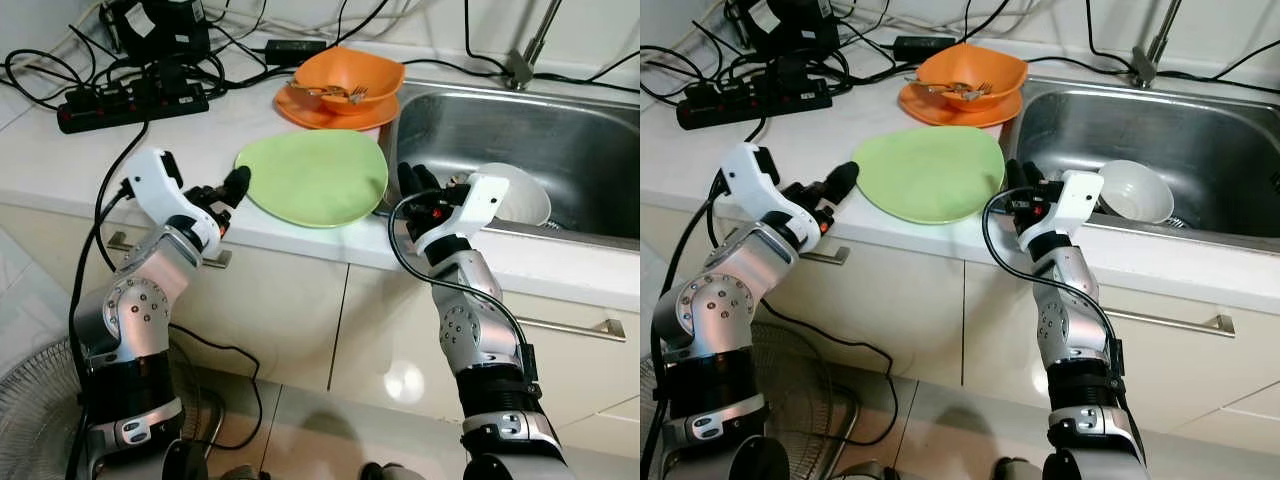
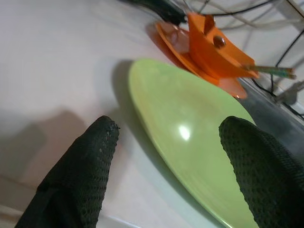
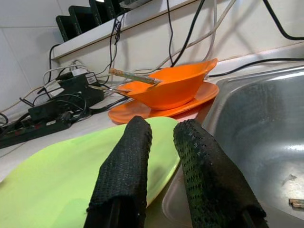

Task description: Kitchen organization

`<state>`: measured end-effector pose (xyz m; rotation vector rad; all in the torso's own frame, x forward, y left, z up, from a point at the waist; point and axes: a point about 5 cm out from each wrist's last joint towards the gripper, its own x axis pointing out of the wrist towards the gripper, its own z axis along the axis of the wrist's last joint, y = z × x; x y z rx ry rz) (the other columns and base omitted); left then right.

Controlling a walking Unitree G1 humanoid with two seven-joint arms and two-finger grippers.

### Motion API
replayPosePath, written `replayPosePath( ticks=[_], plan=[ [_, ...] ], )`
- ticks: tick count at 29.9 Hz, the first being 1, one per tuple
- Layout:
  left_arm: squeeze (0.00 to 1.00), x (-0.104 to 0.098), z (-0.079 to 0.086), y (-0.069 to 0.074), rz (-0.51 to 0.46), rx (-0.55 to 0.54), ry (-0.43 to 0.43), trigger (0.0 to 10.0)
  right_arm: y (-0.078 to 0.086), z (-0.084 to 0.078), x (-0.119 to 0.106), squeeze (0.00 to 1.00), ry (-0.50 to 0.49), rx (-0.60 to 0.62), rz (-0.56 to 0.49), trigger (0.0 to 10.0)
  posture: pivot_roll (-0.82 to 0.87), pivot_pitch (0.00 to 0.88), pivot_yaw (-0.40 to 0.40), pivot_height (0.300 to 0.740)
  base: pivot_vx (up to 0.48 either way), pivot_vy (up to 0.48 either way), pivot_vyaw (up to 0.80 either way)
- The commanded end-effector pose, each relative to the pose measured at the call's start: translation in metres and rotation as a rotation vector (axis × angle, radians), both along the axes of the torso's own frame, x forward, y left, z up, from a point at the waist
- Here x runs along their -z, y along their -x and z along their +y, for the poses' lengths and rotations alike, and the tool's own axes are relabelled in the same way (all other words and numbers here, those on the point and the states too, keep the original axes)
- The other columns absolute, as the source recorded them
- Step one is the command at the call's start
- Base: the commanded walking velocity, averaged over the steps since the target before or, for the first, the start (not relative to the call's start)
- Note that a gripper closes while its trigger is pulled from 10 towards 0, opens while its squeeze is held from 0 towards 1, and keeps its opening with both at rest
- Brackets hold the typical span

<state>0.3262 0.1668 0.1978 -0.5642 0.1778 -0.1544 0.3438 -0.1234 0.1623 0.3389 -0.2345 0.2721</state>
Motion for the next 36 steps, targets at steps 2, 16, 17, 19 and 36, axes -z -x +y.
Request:
replayPosePath(
  ticks=[2, 16, 17, 19, 36],
  plan=[
    [0.0, -0.001, -0.005, -0.002, 0.033, 0.025, 0.028, 10.0, 0.001, 0.002, -0.003, 0.0, 0.008, -0.008, -0.002, 10.0, 0.03, 0.086, 0.022, 0.732, 0.0, 0.0, 0.0],
    [0.0, 0.003, -0.011, -0.002, 0.162, 0.038, 0.134, 10.0, 0.0, 0.002, -0.003, 0.0, 0.009, -0.01, 0.006, 10.0, 0.02, 0.07, 0.029, 0.732, 0.0, 0.0, 0.0],
    [0.0, 0.003, -0.012, -0.002, 0.167, 0.038, 0.134, 10.0, 0.0, 0.002, -0.003, 0.0, 0.009, -0.011, 0.006, 10.0, 0.02, 0.07, 0.029, 0.732, 0.0, 0.0, 0.0],
    [0.0, 0.003, -0.013, -0.003, 0.172, 0.041, 0.13, 10.0, -0.001, 0.003, -0.004, 0.0, 0.009, -0.013, 0.005, 10.0, 0.02, 0.065, 0.03, 0.732, 0.0, 0.0, 0.0],
    [0.0, 0.003, -0.027, -0.013, 0.253, 0.053, 0.165, 10.0, 0.0, 0.005, -0.003, 0.0, 0.011, -0.019, 0.014, 10.0, 0.01, 0.044, 0.042, 0.732, 0.0, 0.0, 0.0]
  ],
)
